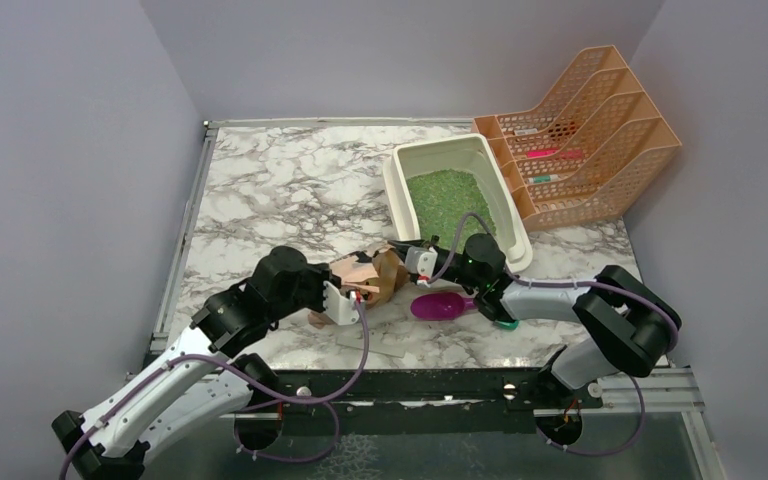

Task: Fill the litter box with clean litter
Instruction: Adjust the cat litter bag at the center of the board.

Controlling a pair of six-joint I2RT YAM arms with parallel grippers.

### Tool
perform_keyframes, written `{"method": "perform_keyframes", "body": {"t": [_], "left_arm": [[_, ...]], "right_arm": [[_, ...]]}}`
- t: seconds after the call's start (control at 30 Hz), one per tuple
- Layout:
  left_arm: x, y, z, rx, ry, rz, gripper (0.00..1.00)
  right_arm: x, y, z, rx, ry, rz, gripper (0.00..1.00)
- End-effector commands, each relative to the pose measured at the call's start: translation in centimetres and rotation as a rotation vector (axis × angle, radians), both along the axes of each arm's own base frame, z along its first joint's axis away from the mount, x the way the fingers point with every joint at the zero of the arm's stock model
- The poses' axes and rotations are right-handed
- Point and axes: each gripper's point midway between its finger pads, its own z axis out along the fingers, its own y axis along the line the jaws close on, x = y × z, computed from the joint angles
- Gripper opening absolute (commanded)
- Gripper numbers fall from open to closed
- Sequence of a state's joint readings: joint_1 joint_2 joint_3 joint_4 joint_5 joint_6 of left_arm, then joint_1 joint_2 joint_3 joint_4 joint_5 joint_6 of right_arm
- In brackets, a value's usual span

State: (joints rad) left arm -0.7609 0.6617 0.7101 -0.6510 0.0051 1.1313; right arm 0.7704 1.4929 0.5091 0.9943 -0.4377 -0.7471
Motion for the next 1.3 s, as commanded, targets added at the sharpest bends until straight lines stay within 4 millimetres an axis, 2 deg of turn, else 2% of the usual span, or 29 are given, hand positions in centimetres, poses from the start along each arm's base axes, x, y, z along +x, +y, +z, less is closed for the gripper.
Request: {"method": "perform_keyframes", "body": {"t": [0.0, 0.13, 0.23, 0.37, 0.53, 0.6, 0.63, 0.7, 0.83, 0.93, 1.07, 1.17, 1.27], "left_arm": [[-0.7, 1.5, -2.5, 0.126, 0.041, 0.021, 0.00], [-0.7, 1.2, -2.4, 0.154, 0.026, 0.018, 0.00], [-0.7, 1.0, -2.1, 0.168, 0.007, 0.012, 0.00], [-1.1, 0.8, -2.1, 0.197, -0.028, -0.017, 0.00], [-1.6, 0.6, -2.1, 0.211, -0.052, -0.040, 0.00], [-1.8, 0.5, -2.3, 0.226, -0.054, -0.049, 0.00], [-1.9, 0.5, -2.4, 0.235, -0.055, -0.055, 0.00], [-2.2, 0.5, -2.6, 0.256, -0.058, -0.066, 0.00], [-2.4, 0.5, -2.7, 0.273, -0.049, -0.061, 0.00], [-2.6, 0.4, -3.0, 0.292, -0.033, -0.066, 0.00], [-3.0, 0.5, -3.4, 0.322, -0.020, -0.078, 0.00], [-3.1, 0.5, -3.4, 0.332, -0.019, -0.082, 0.00], [-3.2, 0.2, -3.6, 0.341, -0.006, -0.090, 0.00]], "right_arm": [[2.6, -2.6, 2.3, 0.027, -0.052, -0.151, 0.05], [0.7, -1.6, 3.2, 0.016, 0.095, -0.056, 0.13], [-1.1, -1.3, 3.8, 0.002, 0.231, 0.009, 0.32], [-3.2, -1.3, 5.5, 0.018, 0.332, 0.072, 0.48], [-3.0, -1.2, 9.7, 0.123, 0.490, 0.029, 0.68], [-2.2, -0.4, 10.5, 0.118, 0.612, -0.001, 0.71], [-1.8, 0.0, 10.4, 0.094, 0.685, -0.018, 0.72], [-0.7, 1.1, 8.7, 0.003, 0.882, -0.070, 0.72], [-1.6, 2.3, 6.2, -0.179, 1.122, -0.013, 0.76], [-3.8, 3.0, 4.9, -0.261, 1.214, 0.132, 0.79], [-5.5, 3.1, 3.3, -0.344, 1.272, 0.250, 0.83], [-4.7, 3.4, 2.0, -0.378, 1.287, 0.225, 0.86], [-3.6, 4.0, 1.5, -0.400, 1.290, 0.212, 0.86]]}}
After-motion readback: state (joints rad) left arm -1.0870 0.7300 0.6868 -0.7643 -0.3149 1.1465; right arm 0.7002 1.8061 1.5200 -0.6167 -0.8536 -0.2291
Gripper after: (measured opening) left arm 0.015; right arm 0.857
